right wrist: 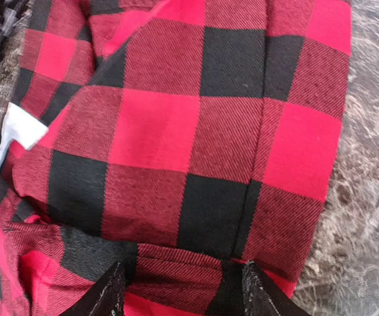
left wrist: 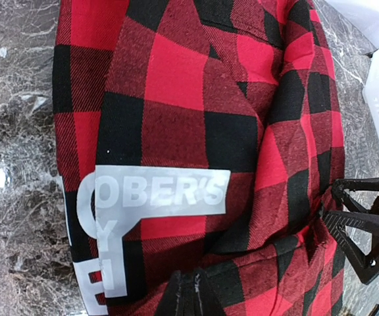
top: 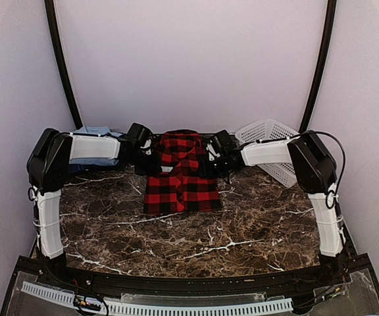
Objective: Fold and stack the long sleeve shirts
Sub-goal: Fold the rectangle-folded shirt at the center of the board.
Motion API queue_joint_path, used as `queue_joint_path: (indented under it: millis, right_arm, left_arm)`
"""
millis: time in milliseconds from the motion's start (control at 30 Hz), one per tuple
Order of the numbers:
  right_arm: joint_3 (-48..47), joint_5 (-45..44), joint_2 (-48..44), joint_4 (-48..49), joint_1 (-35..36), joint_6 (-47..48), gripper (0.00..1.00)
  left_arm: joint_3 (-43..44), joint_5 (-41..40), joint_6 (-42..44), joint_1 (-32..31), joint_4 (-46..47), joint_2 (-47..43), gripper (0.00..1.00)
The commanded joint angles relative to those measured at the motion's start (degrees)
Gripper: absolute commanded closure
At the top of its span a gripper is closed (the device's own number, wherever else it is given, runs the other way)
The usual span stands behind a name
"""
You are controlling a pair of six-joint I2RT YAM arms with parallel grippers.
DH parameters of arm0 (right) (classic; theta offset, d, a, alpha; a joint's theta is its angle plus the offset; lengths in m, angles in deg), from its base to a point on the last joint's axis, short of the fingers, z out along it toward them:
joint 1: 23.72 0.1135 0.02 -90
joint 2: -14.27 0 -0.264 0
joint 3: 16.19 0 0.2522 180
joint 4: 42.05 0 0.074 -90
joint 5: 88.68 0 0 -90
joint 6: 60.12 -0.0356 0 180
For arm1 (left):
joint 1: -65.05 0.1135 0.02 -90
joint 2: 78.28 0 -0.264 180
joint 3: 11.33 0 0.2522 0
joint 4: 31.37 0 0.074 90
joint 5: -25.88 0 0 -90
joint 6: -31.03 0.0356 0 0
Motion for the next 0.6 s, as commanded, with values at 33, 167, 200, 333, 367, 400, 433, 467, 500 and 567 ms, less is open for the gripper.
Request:
queue_joint_path:
  millis: [33,167,200,333,367,400,433,467,500,567]
  right_arm:
    - [3.5,1.6,0.2,1.2,-0.6,-2.0,0.42]
    - [4.0,1.2,-0.8,0.6,-0.9,-1.6,0.42]
    - [4.1,1.0,-1.3,0.2,-0.9,-1.4,0.42]
    - [5.6,0.7,-4.9,-0.2,-0.9,-0.6,0.41]
    - [6.2,0.7,-6.0,-0.3,-0.9,-0.5,0.4]
    - [7.1,0.8,-7.2,-0.2,-0.9,-0.3,0.38]
    - [8.1,0.9,-8.4,0.0,-0.9,-0.3,0.37]
    - [9.1,1.1,-9.6,0.2,-0.9,-0.2,0.36]
    - [10.3,1.3,-10.8,0.4,-0.9,-0.4,0.35]
    - [13.0,1.7,-13.5,0.8,-0.8,-0.4,0.34]
  left_arm:
    - [0.0,0.3,1.0,0.6,-2.0,-5.3,0.91]
    - [-3.4,0.7,0.7,1.0,-2.0,-9.7,0.86]
    - [-4.2,0.9,0.5,1.1,-2.0,-10.5,0.85]
    - [-10.3,1.7,-0.6,1.6,-1.6,-16.0,0.81]
    - [-12.6,2.0,-0.8,1.8,-1.3,-17.8,0.8]
    - [-13.7,2.2,-1.3,1.8,-1.3,-18.7,0.79]
    - [-15.9,2.8,-1.5,1.9,-1.2,-20.3,0.78]
    - [-18.0,3.3,-2.0,1.9,-1.1,-21.0,0.78]
    - [-19.0,4.2,-2.3,1.9,-1.0,-22.4,0.77]
    - [-22.5,5.9,-3.1,1.9,0.1,-24.4,0.76]
